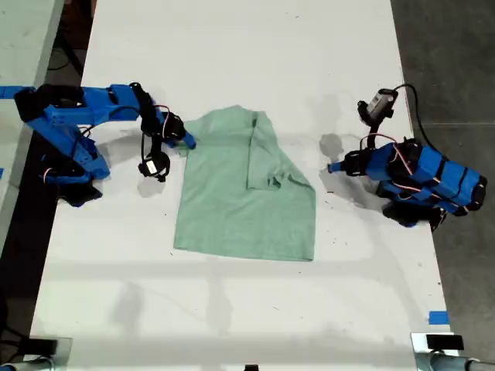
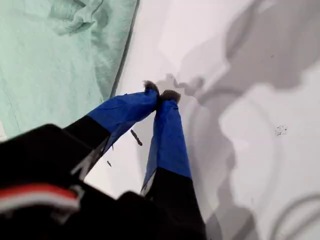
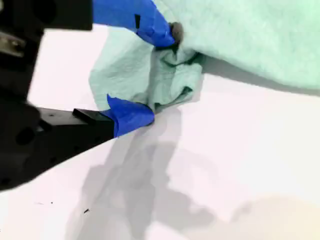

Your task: Fold t shirt

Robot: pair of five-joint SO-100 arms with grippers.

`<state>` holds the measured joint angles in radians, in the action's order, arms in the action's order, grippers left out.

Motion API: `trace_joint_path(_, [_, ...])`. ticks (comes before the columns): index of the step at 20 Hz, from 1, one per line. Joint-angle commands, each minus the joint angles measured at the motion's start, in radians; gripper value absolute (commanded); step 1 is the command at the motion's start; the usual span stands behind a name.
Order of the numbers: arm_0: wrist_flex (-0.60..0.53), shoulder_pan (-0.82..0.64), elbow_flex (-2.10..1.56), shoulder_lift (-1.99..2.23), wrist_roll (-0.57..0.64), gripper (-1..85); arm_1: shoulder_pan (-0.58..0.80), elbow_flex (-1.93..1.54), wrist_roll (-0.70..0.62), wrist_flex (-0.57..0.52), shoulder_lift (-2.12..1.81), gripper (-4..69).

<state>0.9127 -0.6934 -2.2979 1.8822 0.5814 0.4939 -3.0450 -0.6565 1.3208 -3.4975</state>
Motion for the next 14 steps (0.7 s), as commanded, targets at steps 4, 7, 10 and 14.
trace_joint_path(4, [-0.005, -0.046, -0.008, 0.143, 0.029, 17.3, 0.000, -0.044, 0.011, 0.005, -0.011, 2.5])
trace_joint_path(7, [-0.054, -0.055, -0.023, 0.058, 0.023, 18.9, 0.000, -0.044, 0.009, 0.003, -0.011, 2.5])
trace_joint_path(10, [-0.106, -0.058, -0.012, -0.028, 0.023, 17.6, 0.000, -0.044, 0.011, 0.005, -0.011, 2.5])
trace_joint_path(14, [-0.086, -0.037, 0.081, -0.206, 0.015, 5.8, 0.000, -0.044, 0.009, 0.005, -0.011, 2.5])
